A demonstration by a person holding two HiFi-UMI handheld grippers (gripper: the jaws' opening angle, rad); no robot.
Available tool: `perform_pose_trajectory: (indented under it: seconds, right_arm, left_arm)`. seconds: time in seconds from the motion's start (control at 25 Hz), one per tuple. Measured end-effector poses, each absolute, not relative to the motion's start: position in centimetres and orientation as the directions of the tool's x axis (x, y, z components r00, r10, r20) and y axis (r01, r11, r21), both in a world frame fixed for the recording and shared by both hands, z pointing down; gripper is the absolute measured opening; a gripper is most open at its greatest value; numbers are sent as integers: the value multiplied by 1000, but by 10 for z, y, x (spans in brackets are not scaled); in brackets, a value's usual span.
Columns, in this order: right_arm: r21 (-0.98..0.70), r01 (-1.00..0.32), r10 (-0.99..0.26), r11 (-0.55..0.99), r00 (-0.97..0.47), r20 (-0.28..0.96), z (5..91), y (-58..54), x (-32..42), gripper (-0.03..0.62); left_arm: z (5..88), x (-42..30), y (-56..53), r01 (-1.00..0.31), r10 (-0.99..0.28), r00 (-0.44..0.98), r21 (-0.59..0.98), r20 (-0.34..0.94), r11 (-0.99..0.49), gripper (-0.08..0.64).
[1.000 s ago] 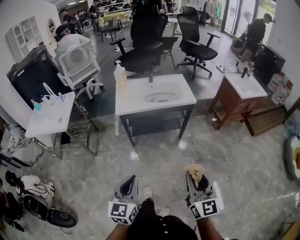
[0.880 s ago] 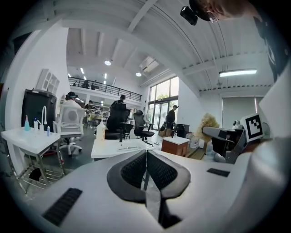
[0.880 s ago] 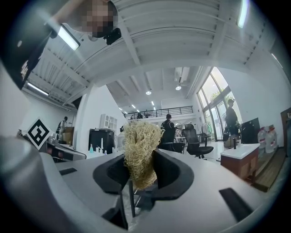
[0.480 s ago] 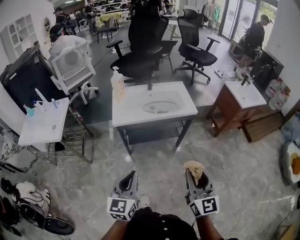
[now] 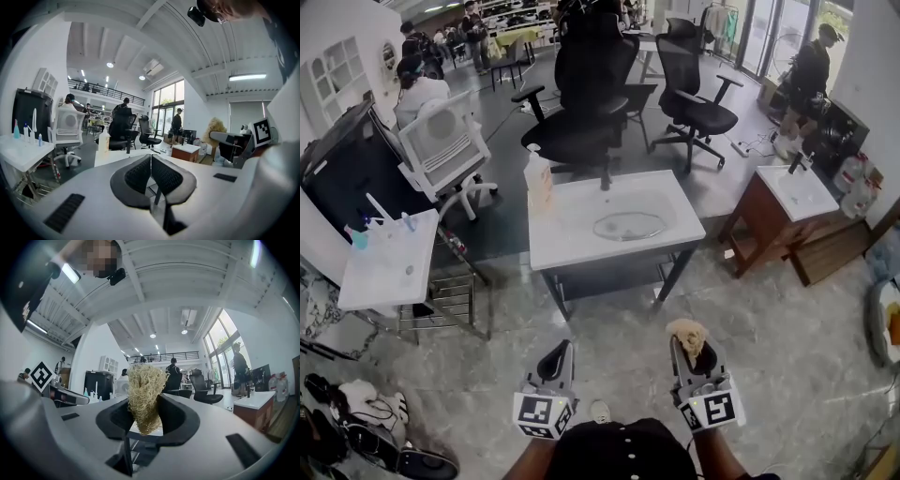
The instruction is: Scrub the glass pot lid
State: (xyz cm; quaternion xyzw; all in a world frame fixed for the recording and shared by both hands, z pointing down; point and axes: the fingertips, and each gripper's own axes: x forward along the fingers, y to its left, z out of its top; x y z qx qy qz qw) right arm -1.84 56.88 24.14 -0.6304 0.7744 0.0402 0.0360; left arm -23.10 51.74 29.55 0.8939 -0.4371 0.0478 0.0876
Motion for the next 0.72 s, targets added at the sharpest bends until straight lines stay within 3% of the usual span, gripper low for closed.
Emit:
perform_pose_trajectory:
  seconds: [0.72]
  right_arm:
    - [12, -985, -981, 174, -175, -89, 256, 497, -1, 143]
  left_arm:
    - [319, -217, 451, -780, -755, 625, 121, 197, -614, 29]
